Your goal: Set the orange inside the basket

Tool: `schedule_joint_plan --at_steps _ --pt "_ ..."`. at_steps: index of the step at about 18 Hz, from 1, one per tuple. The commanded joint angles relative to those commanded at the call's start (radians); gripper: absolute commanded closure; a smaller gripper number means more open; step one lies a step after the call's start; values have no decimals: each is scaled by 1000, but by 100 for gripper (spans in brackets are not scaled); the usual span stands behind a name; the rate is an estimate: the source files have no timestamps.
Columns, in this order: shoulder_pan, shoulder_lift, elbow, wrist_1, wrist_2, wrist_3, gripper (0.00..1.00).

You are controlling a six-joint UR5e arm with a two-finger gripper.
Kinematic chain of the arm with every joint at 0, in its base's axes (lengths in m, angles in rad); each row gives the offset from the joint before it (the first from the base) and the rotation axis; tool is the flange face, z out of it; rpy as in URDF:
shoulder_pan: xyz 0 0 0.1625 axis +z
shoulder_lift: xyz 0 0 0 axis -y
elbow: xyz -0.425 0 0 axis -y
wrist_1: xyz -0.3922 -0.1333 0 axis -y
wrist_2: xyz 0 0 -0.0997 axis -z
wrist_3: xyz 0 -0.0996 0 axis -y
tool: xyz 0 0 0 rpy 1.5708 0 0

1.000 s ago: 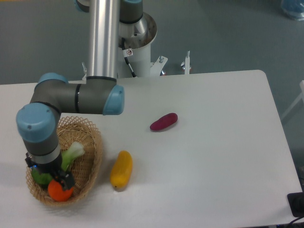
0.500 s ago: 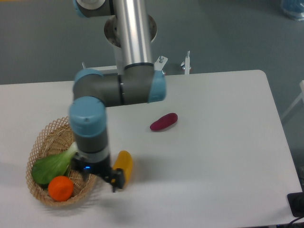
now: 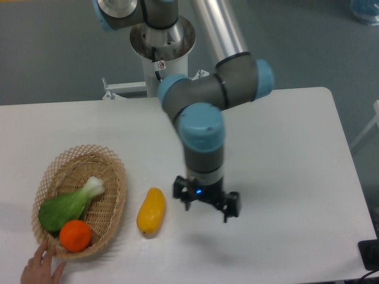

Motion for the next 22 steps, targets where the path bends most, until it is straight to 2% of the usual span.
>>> schedule_joint_plan --at_steps 6,10,22 --pt "95 6 -8 -5 -6 155 0" --pt "132 5 -2 -14 -6 241 0" --pt "131 8 -9 -14 20 269 0"
